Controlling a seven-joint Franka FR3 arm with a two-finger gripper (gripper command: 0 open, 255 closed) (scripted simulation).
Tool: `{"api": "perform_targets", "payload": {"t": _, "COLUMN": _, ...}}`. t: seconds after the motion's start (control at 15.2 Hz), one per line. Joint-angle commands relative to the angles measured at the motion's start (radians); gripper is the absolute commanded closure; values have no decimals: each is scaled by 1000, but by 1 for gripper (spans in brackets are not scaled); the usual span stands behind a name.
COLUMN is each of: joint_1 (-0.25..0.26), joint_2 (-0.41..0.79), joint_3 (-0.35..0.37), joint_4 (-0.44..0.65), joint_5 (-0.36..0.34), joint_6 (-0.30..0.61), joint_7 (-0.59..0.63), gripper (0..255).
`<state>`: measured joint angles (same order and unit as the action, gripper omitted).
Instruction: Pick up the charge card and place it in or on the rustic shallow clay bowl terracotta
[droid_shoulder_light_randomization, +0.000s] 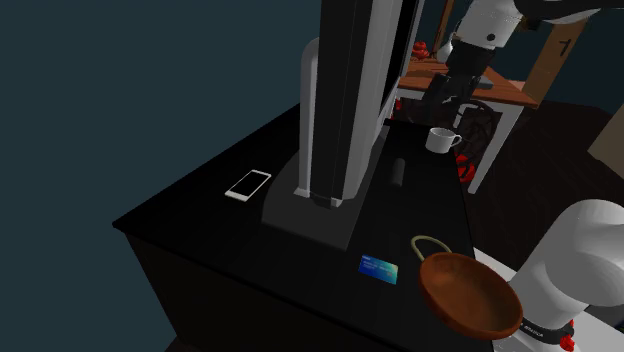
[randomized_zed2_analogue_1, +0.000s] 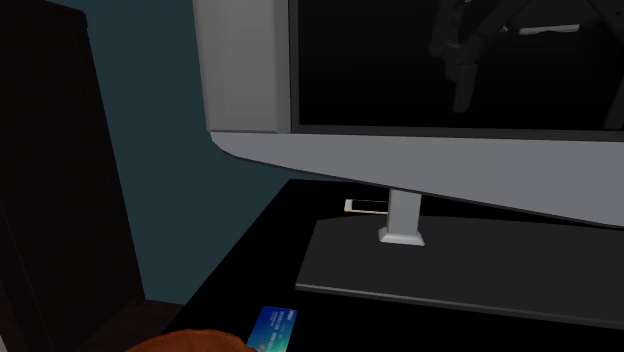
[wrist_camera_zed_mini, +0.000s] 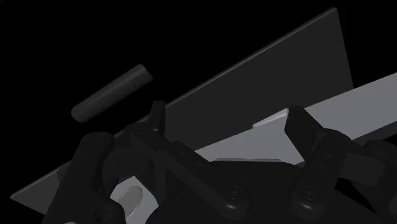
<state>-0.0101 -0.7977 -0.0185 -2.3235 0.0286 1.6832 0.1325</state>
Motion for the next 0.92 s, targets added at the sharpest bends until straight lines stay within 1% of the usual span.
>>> {"api": "perform_targets", "payload": {"t": 0.0, "joint_1": 0, "joint_2": 0, "joint_3": 0, "joint_4": 0, "joint_5": 0, "joint_6": 0, "joint_7": 0, "gripper": 0}}
{"api": "perform_targets", "payload": {"t": 0.86, "joint_1": 170, "joint_2": 63, "joint_3": 151, "joint_4": -236, "joint_5": 86, "joint_6": 151, "joint_7": -51, "gripper": 0}}
